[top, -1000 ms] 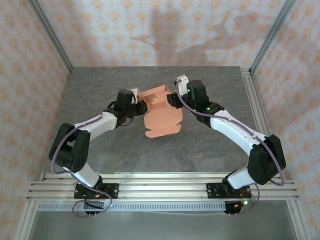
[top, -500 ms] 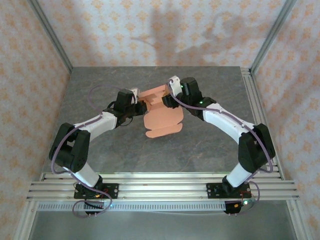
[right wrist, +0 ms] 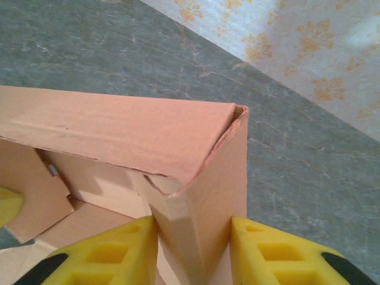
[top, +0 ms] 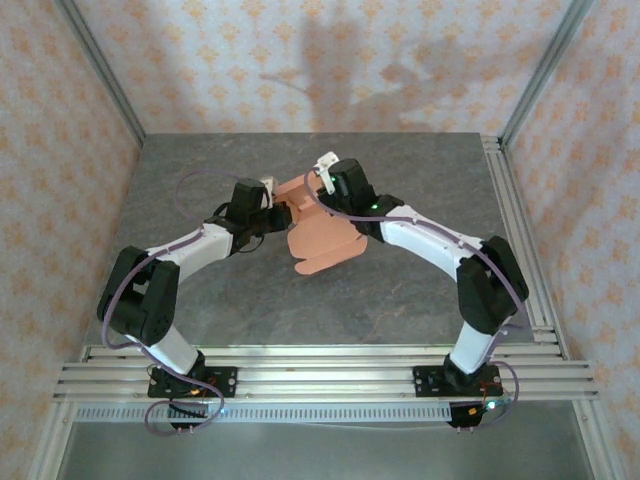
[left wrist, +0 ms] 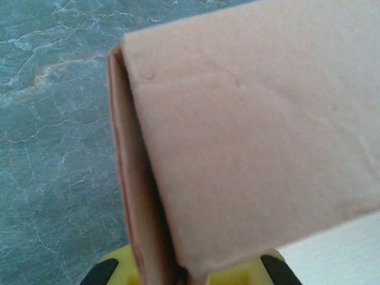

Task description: Fold the paper box

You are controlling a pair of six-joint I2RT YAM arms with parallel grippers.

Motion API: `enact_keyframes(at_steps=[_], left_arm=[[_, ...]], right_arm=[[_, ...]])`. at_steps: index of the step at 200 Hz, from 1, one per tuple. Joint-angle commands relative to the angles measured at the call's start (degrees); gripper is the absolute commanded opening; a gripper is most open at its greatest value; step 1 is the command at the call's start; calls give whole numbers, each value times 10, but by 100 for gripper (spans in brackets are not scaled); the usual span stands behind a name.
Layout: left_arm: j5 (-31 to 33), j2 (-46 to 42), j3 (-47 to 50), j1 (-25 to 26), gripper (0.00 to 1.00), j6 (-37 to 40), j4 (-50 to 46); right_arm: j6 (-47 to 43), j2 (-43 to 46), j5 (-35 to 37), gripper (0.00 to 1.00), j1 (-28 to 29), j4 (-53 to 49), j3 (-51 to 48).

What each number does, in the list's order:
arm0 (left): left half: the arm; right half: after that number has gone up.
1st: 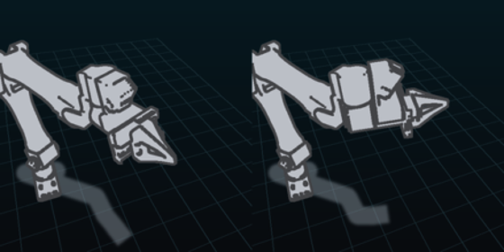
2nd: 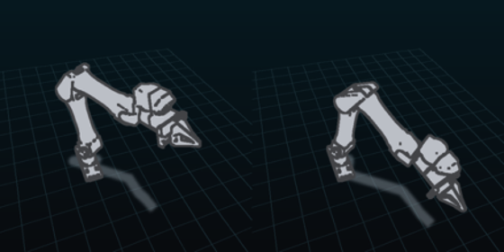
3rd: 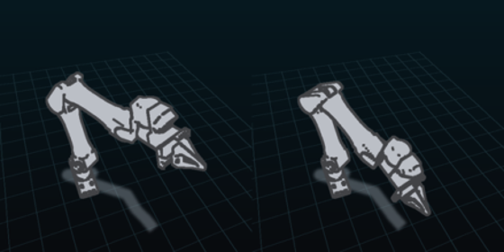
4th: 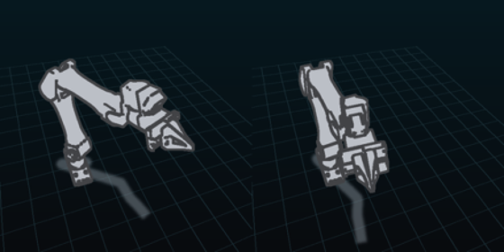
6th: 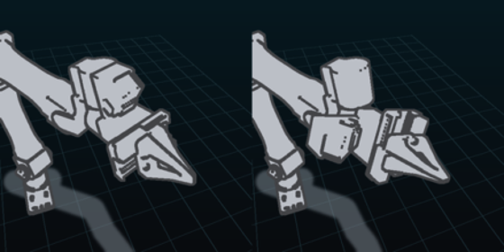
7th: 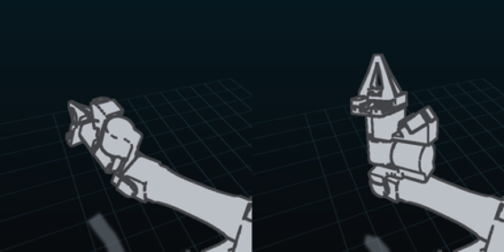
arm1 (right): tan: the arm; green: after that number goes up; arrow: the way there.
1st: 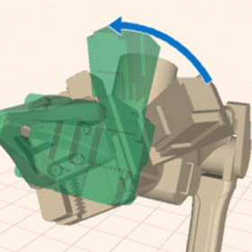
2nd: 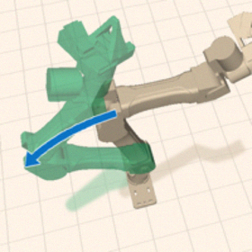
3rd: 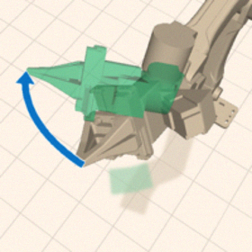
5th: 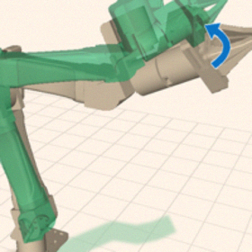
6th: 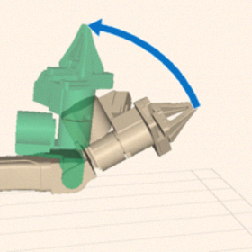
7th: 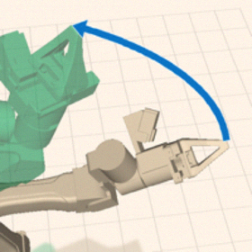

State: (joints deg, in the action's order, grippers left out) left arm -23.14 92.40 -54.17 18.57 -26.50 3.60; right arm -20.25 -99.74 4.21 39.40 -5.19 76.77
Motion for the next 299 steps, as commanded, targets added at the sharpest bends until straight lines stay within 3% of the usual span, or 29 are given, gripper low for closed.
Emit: enact_keyframes(at_steps=[1, 60, 88, 135, 160, 197, 227, 263, 277, 299], left_arm=[[-12, -32, -7, 2, 0, 12, 22], [-13, -31, -6, 2, 0, 11, 23], [-12, -32, -4, 2, 0, 11, 23], [-11, -35, -2, 2, 0, 10, 21], [-12, -37, 0, 2, 0, 8, 24], [-11, -41, 4, 2, 0, 7, 25], [-11, -43, 5, 2, 0, 6, 24], [-11, -47, 7, 2, 0, 7, 21], [-11, -51, 9, 2, 0, 7, 21], [-10, -54, 10, 2, 0, 8, 18]], right_arm=[[-21, -23, 68, 32, 20, 1, 20], [-42, -54, 187, 19, 44, 24, 33], [-44, -60, 202, 10, 48, 35, 27], [-34, -64, 186, 22, 45, 13, 36], [-37, -71, 187, 22, 44, 10, 42], [-38, -81, 193, 12, 45, 11, 50], [-70, -100, 256, 0, 56, 36, 51], [-97, -117, 318, 0, 67, 71, 48], [-96, -118, 311, 17, 67, 71, 47], [-86, -117, 291, 23, 65, 73, 40]])
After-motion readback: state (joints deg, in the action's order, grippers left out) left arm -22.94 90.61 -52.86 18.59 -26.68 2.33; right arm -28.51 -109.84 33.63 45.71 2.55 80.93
